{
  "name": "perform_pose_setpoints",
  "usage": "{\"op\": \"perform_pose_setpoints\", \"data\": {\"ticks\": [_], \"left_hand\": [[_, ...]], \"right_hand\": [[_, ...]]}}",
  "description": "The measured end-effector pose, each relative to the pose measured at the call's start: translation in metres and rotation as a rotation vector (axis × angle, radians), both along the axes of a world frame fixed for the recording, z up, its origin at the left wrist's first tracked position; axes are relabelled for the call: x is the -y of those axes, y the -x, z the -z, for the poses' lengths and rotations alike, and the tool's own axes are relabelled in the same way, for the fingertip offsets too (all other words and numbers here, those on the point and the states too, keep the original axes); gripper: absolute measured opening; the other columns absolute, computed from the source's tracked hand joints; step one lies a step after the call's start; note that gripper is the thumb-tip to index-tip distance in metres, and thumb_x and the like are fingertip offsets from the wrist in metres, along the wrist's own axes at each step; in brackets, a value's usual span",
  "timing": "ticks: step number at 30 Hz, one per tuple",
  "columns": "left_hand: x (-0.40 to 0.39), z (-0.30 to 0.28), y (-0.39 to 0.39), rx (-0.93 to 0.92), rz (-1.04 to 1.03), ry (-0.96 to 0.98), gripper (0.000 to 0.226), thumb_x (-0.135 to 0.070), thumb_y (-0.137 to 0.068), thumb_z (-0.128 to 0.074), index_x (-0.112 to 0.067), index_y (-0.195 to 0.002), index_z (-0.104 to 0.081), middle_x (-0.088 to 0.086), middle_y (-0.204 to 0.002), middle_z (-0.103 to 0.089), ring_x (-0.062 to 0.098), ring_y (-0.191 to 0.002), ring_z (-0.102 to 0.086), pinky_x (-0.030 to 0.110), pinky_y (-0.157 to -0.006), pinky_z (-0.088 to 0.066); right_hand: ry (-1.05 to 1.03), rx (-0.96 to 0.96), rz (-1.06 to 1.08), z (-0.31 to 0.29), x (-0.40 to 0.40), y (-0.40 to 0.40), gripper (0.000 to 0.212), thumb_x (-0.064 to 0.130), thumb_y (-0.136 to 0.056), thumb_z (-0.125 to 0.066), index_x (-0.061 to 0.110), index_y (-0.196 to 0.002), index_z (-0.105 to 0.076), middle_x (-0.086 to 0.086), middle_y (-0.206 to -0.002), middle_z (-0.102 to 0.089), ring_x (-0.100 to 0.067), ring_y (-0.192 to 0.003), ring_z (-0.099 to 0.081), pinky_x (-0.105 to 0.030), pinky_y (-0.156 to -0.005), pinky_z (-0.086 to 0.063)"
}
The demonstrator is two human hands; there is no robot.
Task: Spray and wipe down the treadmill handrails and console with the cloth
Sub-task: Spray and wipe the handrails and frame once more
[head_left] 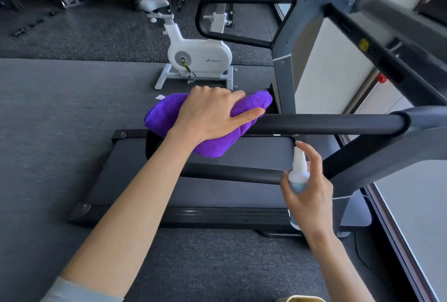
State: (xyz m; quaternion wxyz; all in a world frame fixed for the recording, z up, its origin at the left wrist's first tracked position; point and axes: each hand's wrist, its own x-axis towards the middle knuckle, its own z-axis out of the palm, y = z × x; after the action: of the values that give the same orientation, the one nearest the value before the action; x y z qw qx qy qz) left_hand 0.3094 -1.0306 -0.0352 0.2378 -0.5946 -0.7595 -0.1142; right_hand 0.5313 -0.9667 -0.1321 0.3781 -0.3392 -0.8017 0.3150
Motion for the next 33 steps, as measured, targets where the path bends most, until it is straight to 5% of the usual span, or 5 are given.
{"op": "perform_pose_setpoints", "data": {"ticks": [4, 9, 16, 22, 33], "left_hand": [[-0.024, 0.0, -0.013, 0.034, 0.057, 0.01, 0.065, -0.077, -0.082, -0.01, -0.024, -0.077, -0.047, 0.003, -0.076, -0.067, 0.033, -0.073, -0.062, 0.033, -0.059, -0.028], [-0.057, 0.001, -0.033, 0.018, 0.068, 0.026, 0.074, -0.077, -0.082, -0.012, -0.026, -0.094, -0.063, 0.003, -0.08, -0.069, 0.032, -0.078, -0.063, 0.033, -0.061, -0.03], [-0.124, -0.002, -0.103, 0.0, 0.117, 0.004, 0.054, -0.071, -0.088, -0.028, -0.025, -0.082, -0.056, 0.006, -0.074, -0.067, 0.033, -0.073, -0.063, 0.033, -0.06, -0.027], [-0.178, -0.003, -0.172, 0.037, 0.083, -0.043, 0.043, -0.058, -0.091, -0.039, -0.023, -0.091, -0.064, 0.006, -0.081, -0.068, 0.03, -0.074, -0.064, 0.032, -0.058, -0.024], [-0.048, 0.003, -0.062, 0.172, -0.127, -0.199, 0.049, -0.067, -0.084, -0.042, -0.021, -0.069, -0.047, 0.001, -0.066, -0.062, 0.03, -0.066, -0.06, 0.031, -0.055, -0.027]], "right_hand": [[-0.004, -0.032, 0.02, -0.004, -0.016, -0.013, 0.063, 0.006, -0.082, -0.066, 0.039, -0.129, -0.04, 0.023, -0.08, -0.054, -0.015, -0.058, -0.049, -0.031, -0.058, -0.045], [-0.022, -0.074, 0.072, -0.006, -0.035, -0.04, 0.065, 0.005, -0.082, -0.067, 0.042, -0.128, -0.039, 0.023, -0.08, -0.056, -0.013, -0.065, -0.052, -0.017, -0.053, -0.04], [-0.089, -0.147, 0.167, -0.016, -0.058, -0.081, 0.069, 0.001, -0.08, -0.069, 0.04, -0.129, -0.04, 0.034, -0.095, -0.055, 0.004, -0.078, -0.054, 0.001, -0.066, -0.035], [-0.126, -0.166, 0.229, -0.026, -0.072, -0.106, 0.069, 0.001, -0.08, -0.069, 0.039, -0.13, -0.04, 0.04, -0.106, -0.051, 0.008, -0.081, -0.055, 0.002, -0.069, -0.034], [-0.143, -0.191, 0.084, -0.035, -0.048, -0.071, 0.066, 0.003, -0.08, -0.07, 0.036, -0.129, -0.041, 0.011, -0.09, -0.062, 0.0, -0.073, -0.058, 0.002, -0.063, -0.036]]}}
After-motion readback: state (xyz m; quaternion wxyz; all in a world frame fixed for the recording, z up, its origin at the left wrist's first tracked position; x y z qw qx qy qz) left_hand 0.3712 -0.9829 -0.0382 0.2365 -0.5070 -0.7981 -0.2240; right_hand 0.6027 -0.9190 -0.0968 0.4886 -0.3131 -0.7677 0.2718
